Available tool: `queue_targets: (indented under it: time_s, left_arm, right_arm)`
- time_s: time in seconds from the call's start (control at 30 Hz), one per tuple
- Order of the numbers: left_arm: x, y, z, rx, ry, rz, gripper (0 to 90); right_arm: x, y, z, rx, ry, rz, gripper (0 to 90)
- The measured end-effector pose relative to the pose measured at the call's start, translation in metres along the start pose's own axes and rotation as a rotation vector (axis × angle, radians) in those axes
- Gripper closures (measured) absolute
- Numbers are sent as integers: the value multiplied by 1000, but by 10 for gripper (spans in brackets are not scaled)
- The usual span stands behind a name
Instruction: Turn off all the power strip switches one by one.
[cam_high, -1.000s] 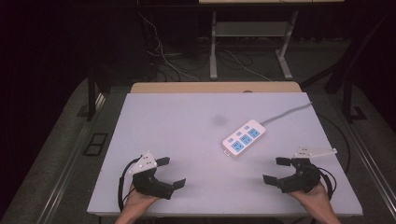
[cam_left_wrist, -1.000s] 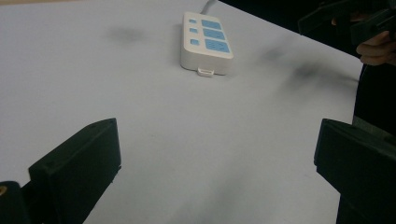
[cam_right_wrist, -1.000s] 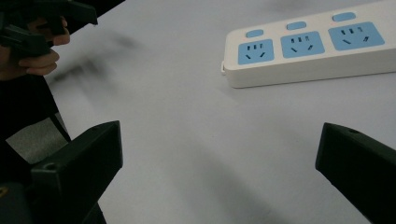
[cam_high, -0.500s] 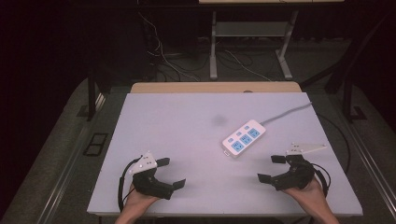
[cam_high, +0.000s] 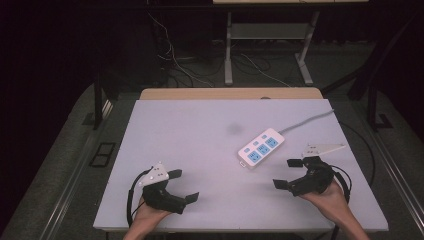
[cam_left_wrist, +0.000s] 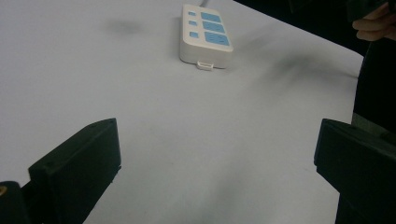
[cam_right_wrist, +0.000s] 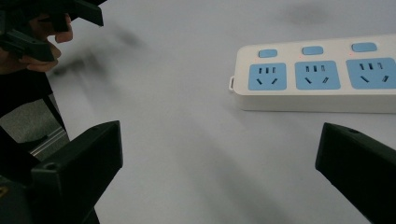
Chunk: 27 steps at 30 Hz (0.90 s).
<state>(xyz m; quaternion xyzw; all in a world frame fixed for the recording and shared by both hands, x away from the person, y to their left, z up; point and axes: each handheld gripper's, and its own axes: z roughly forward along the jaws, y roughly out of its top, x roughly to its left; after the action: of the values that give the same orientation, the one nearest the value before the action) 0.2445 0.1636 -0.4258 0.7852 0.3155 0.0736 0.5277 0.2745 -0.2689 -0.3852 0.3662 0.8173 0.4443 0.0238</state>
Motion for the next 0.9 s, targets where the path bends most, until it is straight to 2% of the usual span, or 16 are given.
queue_targets:
  time_s: [0.47,0.9]
  left_arm:
    - [0,0,1,4,-6,2,0]
    - [0,0,0,-6,-12,-2,0]
  right_arm:
    - [-6,27,5,29,10,-26,6]
    - [-11,58,20,71,11,-57,6]
